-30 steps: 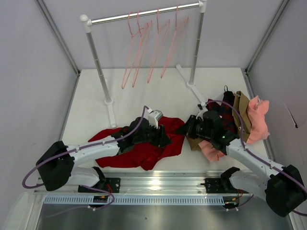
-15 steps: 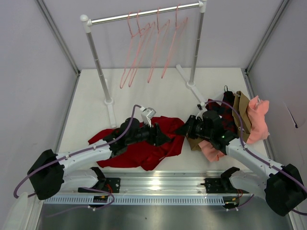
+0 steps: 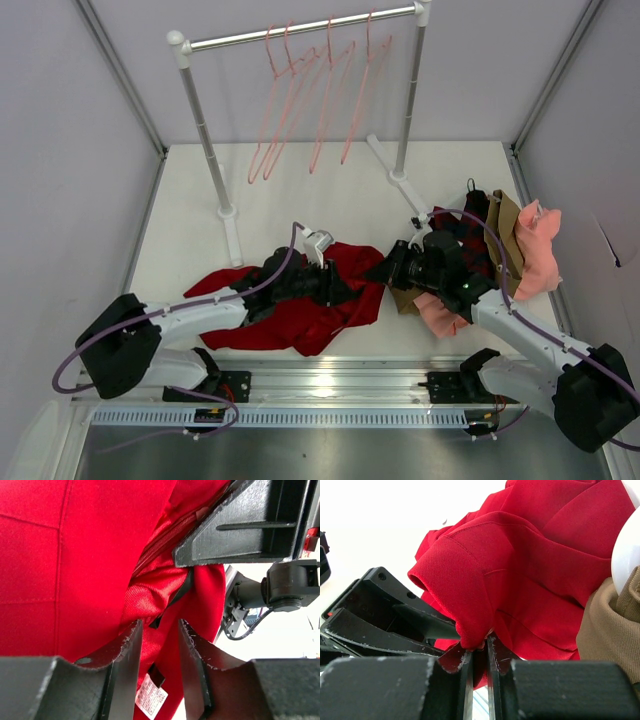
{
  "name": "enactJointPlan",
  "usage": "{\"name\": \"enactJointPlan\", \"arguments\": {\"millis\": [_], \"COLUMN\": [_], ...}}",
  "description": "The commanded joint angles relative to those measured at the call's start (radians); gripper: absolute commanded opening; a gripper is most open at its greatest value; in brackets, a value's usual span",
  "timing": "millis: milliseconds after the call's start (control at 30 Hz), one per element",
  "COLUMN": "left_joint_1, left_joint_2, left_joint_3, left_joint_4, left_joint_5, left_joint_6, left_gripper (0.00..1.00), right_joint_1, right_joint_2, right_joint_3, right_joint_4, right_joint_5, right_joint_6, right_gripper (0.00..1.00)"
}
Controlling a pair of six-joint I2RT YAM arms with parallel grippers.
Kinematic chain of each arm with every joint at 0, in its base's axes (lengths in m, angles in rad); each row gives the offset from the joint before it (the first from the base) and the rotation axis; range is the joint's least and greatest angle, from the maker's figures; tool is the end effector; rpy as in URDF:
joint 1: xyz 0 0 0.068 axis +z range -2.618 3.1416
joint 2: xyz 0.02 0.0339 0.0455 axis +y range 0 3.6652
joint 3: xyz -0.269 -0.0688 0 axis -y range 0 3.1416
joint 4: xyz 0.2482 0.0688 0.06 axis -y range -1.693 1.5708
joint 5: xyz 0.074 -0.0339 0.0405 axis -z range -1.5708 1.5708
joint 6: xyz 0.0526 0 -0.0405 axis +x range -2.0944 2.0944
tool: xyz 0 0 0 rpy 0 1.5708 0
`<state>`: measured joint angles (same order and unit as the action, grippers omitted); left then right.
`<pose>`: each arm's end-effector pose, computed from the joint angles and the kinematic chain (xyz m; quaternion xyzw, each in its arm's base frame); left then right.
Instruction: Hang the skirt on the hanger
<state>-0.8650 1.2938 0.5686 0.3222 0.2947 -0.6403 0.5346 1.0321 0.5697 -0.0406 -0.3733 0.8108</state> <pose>0.1741 -0.2279 0.2038 0.1730 0.8110 -0.4622 0.3143 0.1956 0.1381 0.2281 0.0229 0.8508 0.4365 0.2916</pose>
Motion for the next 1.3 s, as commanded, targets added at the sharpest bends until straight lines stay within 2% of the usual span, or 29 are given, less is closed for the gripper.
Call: {"name": "enactJointPlan", "arguments": {"millis": [0, 167, 467, 667, 833, 1067, 1133, 1167, 1200, 1267], "left_joint_1": [0.004, 0.004, 0.004, 0.004, 0.006, 0.006, 0.006, 0.007, 0.006, 0.006], "left_joint_2": [0.015, 0.062, 0.078, 0.082, 0.065, -0.022, -0.039, -0.042, -0.045, -0.045], "left_joint_3": [-0.003, -0.009, 0.002, -0.015, -0.030, -0.032, -0.036, -0.038, -0.035, -0.032], "left_joint_4": [0.092, 0.143, 0.153, 0.216, 0.221, 0.135, 0.127, 0.123, 0.117, 0.101], "left_joint_5": [0.017, 0.041, 0.037, 0.060, 0.058, -0.018, -0.026, -0.026, -0.031, -0.034], "left_joint_6": [-0.012, -0.032, -0.002, 0.002, 0.010, 0.053, 0.059, 0.059, 0.059, 0.060], "left_gripper": [0.40, 0.42, 0.39, 0.26, 0.02, 0.00, 0.00, 0.00, 0.00, 0.00], "right_joint_1": [-0.001, -0.001, 0.001, 0.001, 0.002, -0.001, -0.002, -0.002, -0.002, -0.002], "right_joint_2": [-0.010, 0.000, 0.003, 0.006, 0.002, 0.000, -0.001, -0.003, -0.004, -0.015], "right_joint_3": [0.025, 0.039, 0.048, 0.052, 0.056, 0.076, 0.088, 0.107, 0.117, 0.139], "right_joint_4": [0.016, 0.010, 0.007, 0.011, -0.004, -0.054, -0.083, -0.125, -0.148, -0.214], "right_joint_5": [-0.026, -0.024, -0.030, -0.035, -0.024, -0.015, -0.006, -0.001, 0.004, 0.016], "right_joint_6": [-0.009, -0.019, -0.016, -0.013, -0.018, -0.048, -0.062, -0.082, -0.093, -0.126], "right_gripper": [0.00, 0.00, 0.00, 0.00, 0.00, 0.00, 0.06, 0.14, 0.27, 0.46]}}
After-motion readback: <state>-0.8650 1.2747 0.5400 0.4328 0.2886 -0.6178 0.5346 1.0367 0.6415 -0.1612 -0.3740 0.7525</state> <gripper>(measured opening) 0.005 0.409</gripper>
